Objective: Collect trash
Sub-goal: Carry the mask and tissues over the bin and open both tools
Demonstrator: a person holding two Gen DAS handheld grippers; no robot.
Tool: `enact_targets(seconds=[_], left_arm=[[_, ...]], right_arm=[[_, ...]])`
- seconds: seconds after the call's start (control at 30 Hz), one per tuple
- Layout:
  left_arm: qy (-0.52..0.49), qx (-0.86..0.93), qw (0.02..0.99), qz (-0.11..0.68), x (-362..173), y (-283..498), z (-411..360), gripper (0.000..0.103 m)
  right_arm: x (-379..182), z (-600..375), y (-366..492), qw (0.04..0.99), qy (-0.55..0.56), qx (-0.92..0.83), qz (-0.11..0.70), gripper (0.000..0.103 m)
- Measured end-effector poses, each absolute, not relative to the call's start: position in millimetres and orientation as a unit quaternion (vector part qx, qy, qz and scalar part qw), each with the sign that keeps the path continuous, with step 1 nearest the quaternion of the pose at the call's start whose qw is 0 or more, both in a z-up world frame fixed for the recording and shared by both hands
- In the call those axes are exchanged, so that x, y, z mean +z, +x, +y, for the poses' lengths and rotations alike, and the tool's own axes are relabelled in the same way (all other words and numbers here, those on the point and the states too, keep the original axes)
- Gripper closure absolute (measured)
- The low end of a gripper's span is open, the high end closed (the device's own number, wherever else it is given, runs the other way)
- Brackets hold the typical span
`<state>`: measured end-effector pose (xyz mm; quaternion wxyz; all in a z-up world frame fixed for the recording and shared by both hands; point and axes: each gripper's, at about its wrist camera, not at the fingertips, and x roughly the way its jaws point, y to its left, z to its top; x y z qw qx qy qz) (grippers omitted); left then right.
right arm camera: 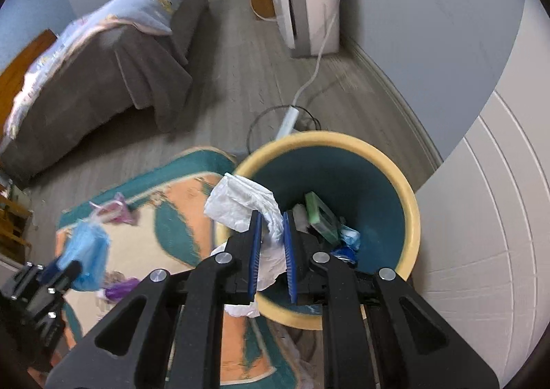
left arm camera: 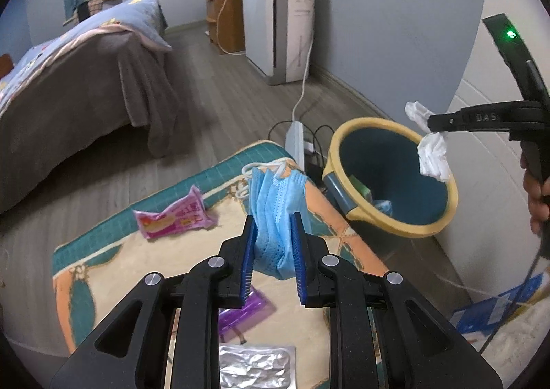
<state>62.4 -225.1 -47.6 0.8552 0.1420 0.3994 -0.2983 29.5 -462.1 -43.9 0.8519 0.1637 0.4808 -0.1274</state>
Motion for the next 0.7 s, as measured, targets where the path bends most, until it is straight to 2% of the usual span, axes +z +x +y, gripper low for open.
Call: enact_targets(seconds=[0.23,0.53,0.7], left_arm=[[0.127,-0.306,0.853,0.402,-52.2,66.6,-242.1,0.082],[0.135,-0.343,0.836,0.406,-63.2,60.3,-294.2,0.082],[0.149,-0.365,0.825,0.404,-68.5,51.0,-319.2,0.082]], right_arm=[[-76.8,-494.0,24.1,0.824,0.217,-0.143,0.503,0.09],[-89.5,-522.4,11.6,0.81,0.253,-0.207,0.487,0.09],[-84.1,-520.4,14.9,0.819,0.236,-0.226,0.472,0.09]])
